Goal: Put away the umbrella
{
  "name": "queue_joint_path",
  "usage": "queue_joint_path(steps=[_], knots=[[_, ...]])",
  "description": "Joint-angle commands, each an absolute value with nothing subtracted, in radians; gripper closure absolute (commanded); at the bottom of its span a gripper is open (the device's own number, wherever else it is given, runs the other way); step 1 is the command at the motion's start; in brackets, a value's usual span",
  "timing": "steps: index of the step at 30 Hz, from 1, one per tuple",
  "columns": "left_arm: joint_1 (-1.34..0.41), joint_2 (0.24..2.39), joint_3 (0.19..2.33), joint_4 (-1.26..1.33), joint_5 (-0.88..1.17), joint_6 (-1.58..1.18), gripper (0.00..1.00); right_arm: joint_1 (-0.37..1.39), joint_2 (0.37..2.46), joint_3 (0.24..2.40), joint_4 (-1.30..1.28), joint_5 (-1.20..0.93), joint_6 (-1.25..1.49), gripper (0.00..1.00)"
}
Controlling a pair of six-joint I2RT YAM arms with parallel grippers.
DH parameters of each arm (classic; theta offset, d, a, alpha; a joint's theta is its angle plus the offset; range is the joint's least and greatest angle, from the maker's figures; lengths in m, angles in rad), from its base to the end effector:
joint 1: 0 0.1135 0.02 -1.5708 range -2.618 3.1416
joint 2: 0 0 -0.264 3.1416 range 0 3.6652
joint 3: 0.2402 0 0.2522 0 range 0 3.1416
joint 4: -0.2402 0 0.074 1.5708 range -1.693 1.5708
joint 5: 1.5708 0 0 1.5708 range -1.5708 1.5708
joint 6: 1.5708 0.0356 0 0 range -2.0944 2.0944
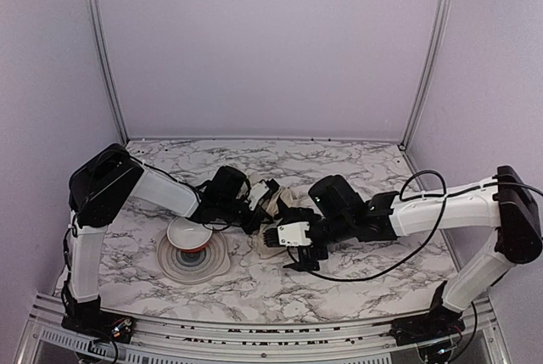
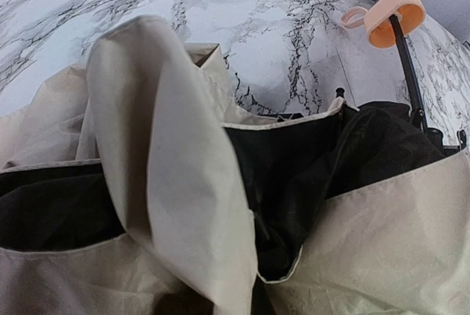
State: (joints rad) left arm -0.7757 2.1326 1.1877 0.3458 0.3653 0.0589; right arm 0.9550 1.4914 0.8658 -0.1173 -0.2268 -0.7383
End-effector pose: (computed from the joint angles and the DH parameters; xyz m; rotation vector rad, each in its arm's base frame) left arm 0.3062 -0.3181 0.1131 1.1012 1.9480 -0.7978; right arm 0.1742 0.2600 0.2083 -1.8118 1.4477 0.3723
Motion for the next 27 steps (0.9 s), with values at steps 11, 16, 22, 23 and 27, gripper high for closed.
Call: queue_joint_path(steps=[11,16,22,23,27], knots=[[-0.77,2.214,1.207,0.131,0.407,0.155,1.0,0.927,1.796,1.097,-0.285,0.026,-1.063,0.03],[-0.77,2.22,1.215,0.095,0.422,0.167,1.0,0.892,1.861,1.137,-0.333,0.043,-1.073,0.07],[-0.77,2.22,1.231,0.066,0.458,0.188,1.0,0.891,1.95,1.225,-0.491,0.078,-0.994,0.27],[-0.77,2.218,1.233,0.063,0.457,0.19,1.0,0.894,1.955,1.231,-0.51,0.072,-0.978,0.32],[-0.756,2.196,1.245,0.058,0.46,0.176,1.0,0.924,1.945,1.197,-0.536,0.064,-0.948,0.56]])
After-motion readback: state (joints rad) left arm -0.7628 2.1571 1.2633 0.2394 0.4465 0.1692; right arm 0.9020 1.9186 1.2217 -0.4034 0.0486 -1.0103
